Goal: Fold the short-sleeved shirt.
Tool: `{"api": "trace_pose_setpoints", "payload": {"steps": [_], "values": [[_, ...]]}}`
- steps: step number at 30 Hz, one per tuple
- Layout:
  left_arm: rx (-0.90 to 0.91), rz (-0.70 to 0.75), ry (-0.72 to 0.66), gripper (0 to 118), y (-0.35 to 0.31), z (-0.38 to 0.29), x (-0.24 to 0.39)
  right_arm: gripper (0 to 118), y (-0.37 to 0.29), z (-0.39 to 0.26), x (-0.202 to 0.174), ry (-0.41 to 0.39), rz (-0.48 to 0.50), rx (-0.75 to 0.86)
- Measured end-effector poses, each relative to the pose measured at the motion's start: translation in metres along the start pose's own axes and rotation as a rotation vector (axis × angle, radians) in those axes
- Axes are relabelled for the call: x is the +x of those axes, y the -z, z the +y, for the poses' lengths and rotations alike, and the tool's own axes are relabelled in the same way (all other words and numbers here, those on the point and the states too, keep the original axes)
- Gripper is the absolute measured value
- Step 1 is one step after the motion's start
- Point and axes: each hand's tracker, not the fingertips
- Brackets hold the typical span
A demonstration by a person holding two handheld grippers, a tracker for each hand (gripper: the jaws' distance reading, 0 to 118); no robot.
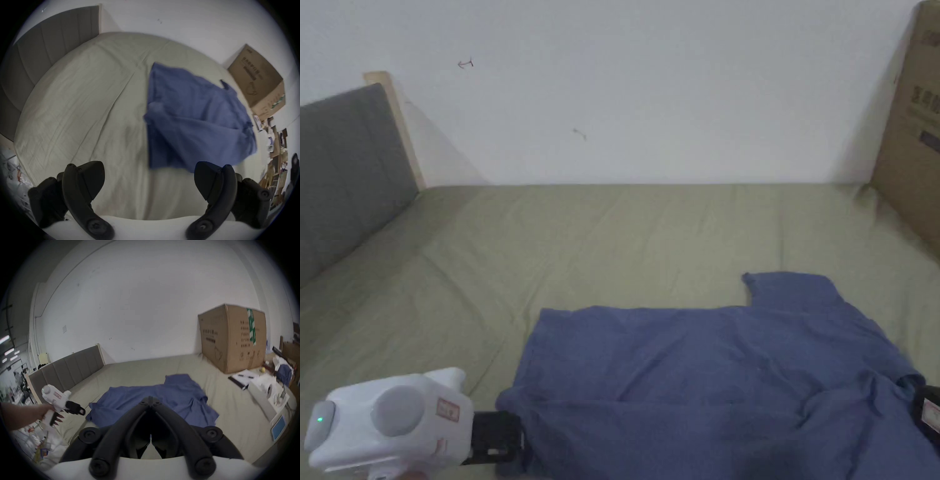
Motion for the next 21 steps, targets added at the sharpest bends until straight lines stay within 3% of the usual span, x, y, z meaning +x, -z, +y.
{"api": "trace_pose_setpoints", "payload": {"steps": [4, 7, 10, 13, 17, 18, 21], "values": [[-0.073, 0.151, 0.038, 112, 0.051, 0.006, -0.002, 0, 0.010, -0.004, 0.007, 0.033, -0.020, -0.044], [-0.065, 0.117, 0.034, 113, 0.066, 0.010, 0.005, 0, 0.016, -0.007, 0.017, 0.043, -0.036, -0.064], [-0.049, 0.119, 0.126, 111, 0.060, 0.011, 0.024, 0, 0.023, -0.009, 0.025, 0.047, -0.054, -0.084], [-0.037, 0.094, 0.221, 78, 0.054, 0.008, 0.041, 0, 0.028, -0.011, 0.023, 0.071, -0.059, -0.101], [-0.054, 0.119, 0.340, 12, 0.056, 0.008, 0.057, 0, 0.031, -0.015, 0.023, 0.100, -0.045, -0.121], [-0.049, 0.146, 0.334, 3, 0.054, 0.010, 0.057, 0, 0.031, -0.015, 0.022, 0.101, -0.039, -0.123], [-0.036, 0.101, 0.222, 3, 0.040, 0.016, 0.048, 0, 0.025, -0.014, 0.027, 0.074, -0.022, -0.114]]}}
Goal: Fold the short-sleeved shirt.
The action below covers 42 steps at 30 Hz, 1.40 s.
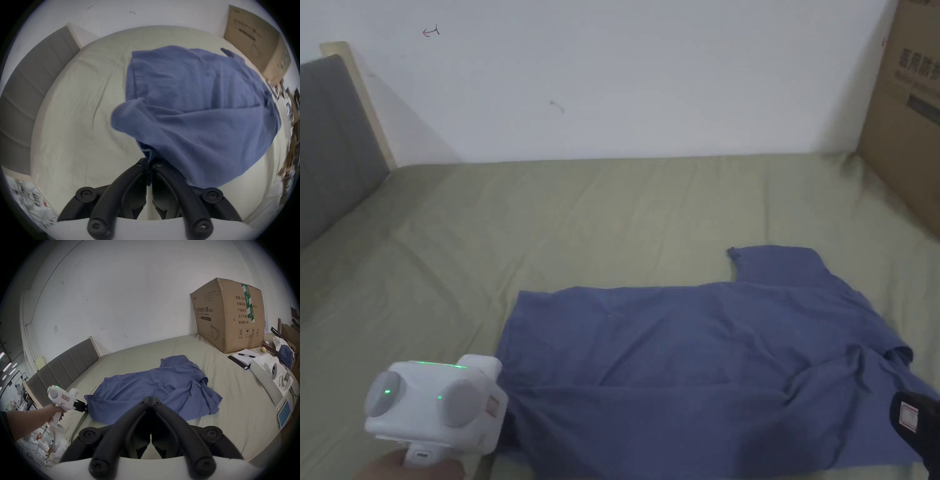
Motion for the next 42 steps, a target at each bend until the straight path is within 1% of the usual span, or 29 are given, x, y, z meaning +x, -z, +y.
{"api": "trace_pose_setpoints", "payload": {"steps": [1, 2, 3, 5, 7, 9, 10, 12, 13, 14, 15, 16, 17, 19, 22, 23, 24, 25, 26, 27, 28, 29, 31, 33, 34, 36, 38, 40, 42], "values": [[0.031, -0.005, -0.017, 3, -0.004, 0.001, -0.005, 0, -0.002, 0.004, 0.006, -0.009, -0.002, 0.014], [0.041, -0.026, -0.039, 3, -0.008, 0.000, -0.011, 0, -0.005, 0.010, 0.014, -0.019, -0.066, 0.062], [0.052, -0.046, -0.051, 3, -0.016, -0.002, -0.015, 0, -0.004, 0.018, 0.028, -0.009, -0.142, 0.090], [0.069, -0.051, -0.071, 3, -0.022, -0.003, -0.023, 0, 0.008, 0.039, 0.064, 0.028, -0.192, 0.047], [0.074, -0.066, -0.105, 3, -0.025, -0.002, -0.027, 0, 0.028, 0.059, 0.096, 0.062, -0.208, -0.084], [0.081, -0.063, -0.107, 3, -0.026, -0.002, -0.026, 0, 0.057, 0.070, 0.126, 0.092, -0.168, -0.280], [0.087, -0.057, -0.099, 3, -0.026, -0.003, -0.024, 0, 0.069, 0.071, 0.136, 0.131, -0.145, -0.378], [0.097, -0.031, -0.059, 3, -0.031, -0.009, -0.011, 1, 0.096, 0.065, 0.161, 0.250, -0.126, -0.527], [0.102, -0.024, -0.051, 3, -0.031, -0.011, -0.008, 20, 0.105, 0.060, 0.172, 0.305, -0.108, -0.545], [0.109, -0.017, -0.047, 3, -0.032, -0.013, -0.006, 79, 0.114, 0.052, 0.185, 0.352, -0.089, -0.549], [0.116, -0.014, -0.046, 3, -0.034, -0.013, -0.004, 115, 0.123, 0.046, 0.190, 0.362, -0.111, -0.582], [0.124, -0.014, -0.047, 3, -0.036, -0.015, -0.004, 114, 0.131, 0.039, 0.195, 0.376, -0.130, -0.603], [0.129, -0.019, -0.052, 3, -0.038, -0.016, -0.004, 105, 0.132, 0.035, 0.200, 0.376, -0.147, -0.550], [0.139, -0.031, -0.062, 3, -0.042, -0.016, -0.008, 104, 0.140, 0.023, 0.202, 0.428, -0.156, -0.602], [0.146, -0.043, -0.076, 3, -0.046, -0.016, -0.009, 104, 0.161, 0.011, 0.212, 0.466, -0.177, -0.623], [0.155, -0.047, -0.082, 3, -0.048, -0.015, -0.011, 103, 0.166, 0.007, 0.214, 0.468, -0.198, -0.634], [0.163, -0.049, -0.085, 3, -0.049, -0.014, -0.011, 97, 0.171, 0.002, 0.215, 0.472, -0.204, -0.634], [0.167, -0.048, -0.088, 3, -0.050, -0.014, -0.011, 83, 0.173, -0.001, 0.217, 0.481, -0.200, -0.636], [0.167, -0.047, -0.088, 3, -0.049, -0.014, -0.010, 43, 0.172, -0.001, 0.216, 0.504, -0.192, -0.631], [0.163, -0.046, -0.090, 3, -0.047, -0.012, -0.012, 10, 0.170, -0.002, 0.215, 0.506, -0.199, -0.619], [0.152, -0.048, -0.095, 3, -0.045, -0.012, -0.012, 8, 0.168, -0.003, 0.213, 0.500, -0.198, -0.615], [0.138, -0.051, -0.098, 3, -0.043, -0.012, -0.012, 8, 0.167, -0.003, 0.213, 0.502, -0.156, -0.616], [0.135, -0.050, -0.099, 3, -0.042, -0.012, -0.012, 8, 0.166, 0.002, 0.203, 0.452, -0.132, -0.641], [0.138, -0.048, -0.102, 3, -0.043, -0.012, -0.012, 8, 0.157, 0.008, 0.198, 0.394, -0.142, -0.630], [0.143, -0.049, -0.107, 3, -0.046, -0.011, -0.014, 8, 0.154, 0.012, 0.201, 0.393, -0.137, -0.622], [0.159, -0.058, -0.133, 3, -0.052, -0.009, -0.020, 8, 0.139, 0.023, 0.208, 0.423, -0.111, -0.576], [0.174, -0.063, -0.168, 3, -0.060, -0.009, -0.026, 7, 0.116, 0.031, 0.205, 0.475, -0.101, -0.520], [0.192, -0.086, -0.194, 3, -0.071, -0.010, -0.034, 7, 0.094, 0.037, 0.204, 0.549, -0.061, -0.480], [0.218, -0.106, -0.204, 3, -0.085, -0.016, -0.039, 7, 0.073, 0.041, 0.210, 0.585, -0.026, -0.462]]}}
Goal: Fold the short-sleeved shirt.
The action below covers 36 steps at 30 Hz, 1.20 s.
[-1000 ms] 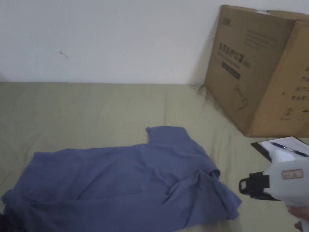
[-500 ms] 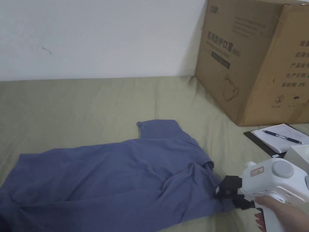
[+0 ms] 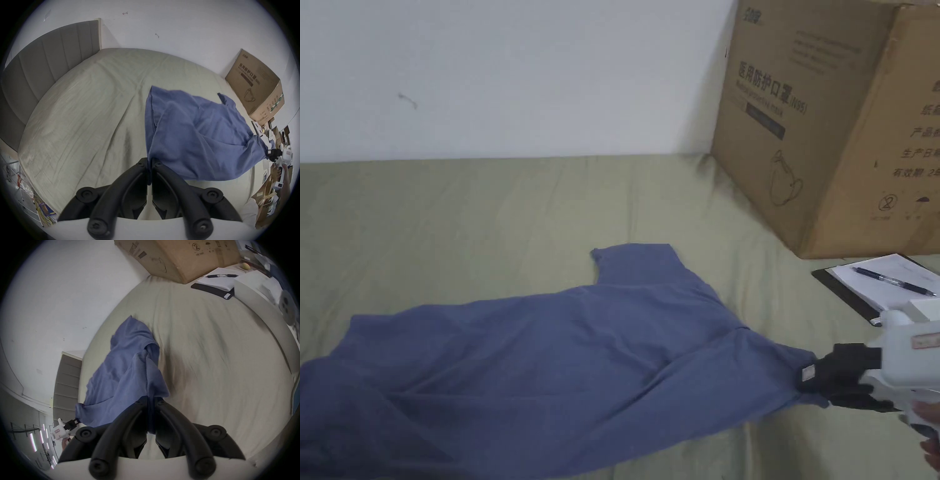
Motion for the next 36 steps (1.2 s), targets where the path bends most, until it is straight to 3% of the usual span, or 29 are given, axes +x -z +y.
{"api": "trace_pose_setpoints", "payload": {"steps": [8, 10, 13, 16, 17, 18, 19, 20, 21, 22, 25, 28, 31, 34, 36], "values": [[-0.071, -0.050, -0.008, 3, -0.045, -0.055, -0.026, 7, -0.056, -0.064, 0.022, -0.048, -0.057, -0.059], [-0.129, -0.064, -0.013, 3, -0.040, -0.073, -0.034, 7, -0.051, -0.081, 0.032, -0.054, -0.104, -0.113], [-0.158, -0.049, 0.012, 3, -0.015, -0.095, -0.038, 7, -0.020, -0.098, 0.044, -0.143, -0.192, -0.167], [-0.171, -0.014, 0.020, 4, 0.001, -0.104, -0.036, 8, -0.002, -0.101, 0.051, -0.104, -0.230, -0.159], [-0.180, -0.002, 0.012, 11, 0.001, -0.105, -0.037, 24, -0.002, -0.101, 0.052, -0.063, -0.227, -0.157], [-0.184, 0.010, 0.003, 27, 0.000, -0.104, -0.036, 46, -0.005, -0.101, 0.051, -0.039, -0.231, -0.151], [-0.193, 0.034, 0.003, 56, -0.003, -0.101, -0.035, 81, -0.007, -0.099, 0.049, -0.031, -0.257, -0.144], [-0.190, 0.080, 0.022, 100, -0.007, -0.098, -0.034, 115, -0.013, -0.096, 0.048, -0.048, -0.307, -0.150], [-0.179, 0.120, 0.049, 118, -0.012, -0.096, -0.035, 115, -0.017, -0.094, 0.045, -0.083, -0.312, -0.150], [-0.162, 0.165, 0.074, 115, -0.017, -0.093, -0.032, 108, -0.022, -0.093, 0.042, -0.113, -0.317, -0.128], [-0.017, 0.175, 0.139, 115, -0.042, -0.081, -0.020, 106, -0.051, -0.090, 0.018, -0.201, -0.338, 0.024], [0.067, 0.034, 0.088, 115, -0.067, -0.066, 0.003, 110, -0.065, -0.094, -0.023, -0.280, -0.264, 0.102], [0.177, -0.160, 0.027, 115, -0.090, -0.059, 0.032, 109, -0.076, -0.120, -0.079, -0.434, -0.115, 0.283], [0.454, -0.301, 0.057, 114, -0.115, -0.065, 0.061, 94, -0.084, -0.153, -0.126, -0.597, 0.079, 0.554], [0.669, -0.283, 0.109, 103, -0.132, -0.073, 0.083, 70, -0.085, -0.173, -0.155, -0.695, 0.120, 0.720]]}}
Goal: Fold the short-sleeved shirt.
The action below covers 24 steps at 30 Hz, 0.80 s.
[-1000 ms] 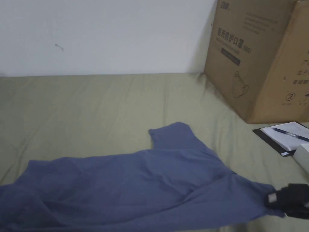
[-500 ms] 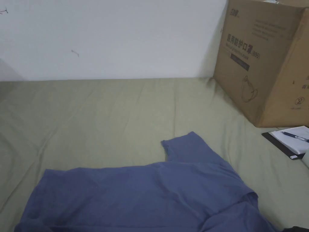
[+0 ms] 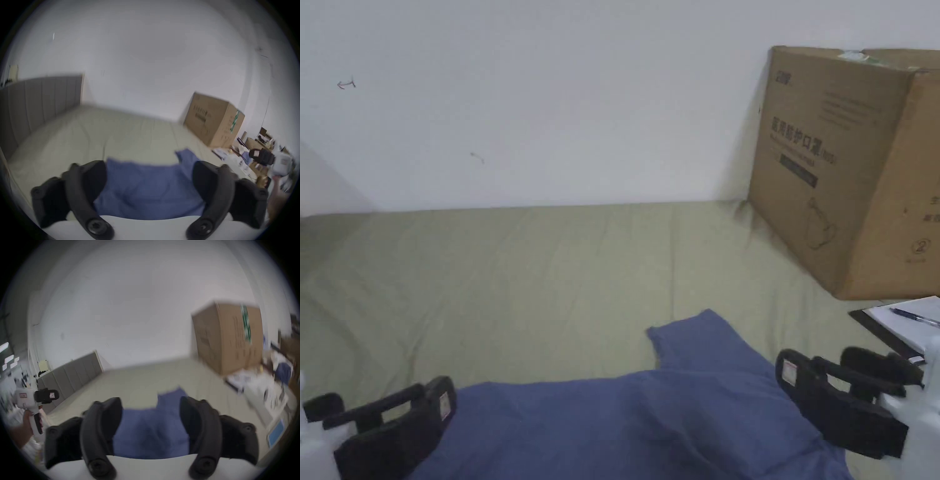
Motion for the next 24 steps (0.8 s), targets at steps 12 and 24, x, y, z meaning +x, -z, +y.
{"api": "trace_pose_setpoints", "payload": {"steps": [12, 24], "values": [[0.094, 0.013, 0.138, 0, -0.011, 0.000, 0.017, 0, 0.008, 0.007, -0.069, -0.222, 0.012, 0.124], [-0.723, 0.143, -0.116, 24, 0.241, 0.018, -0.154, 0, 0.077, -0.042, -0.024, -0.154, -0.034, -0.248]]}}
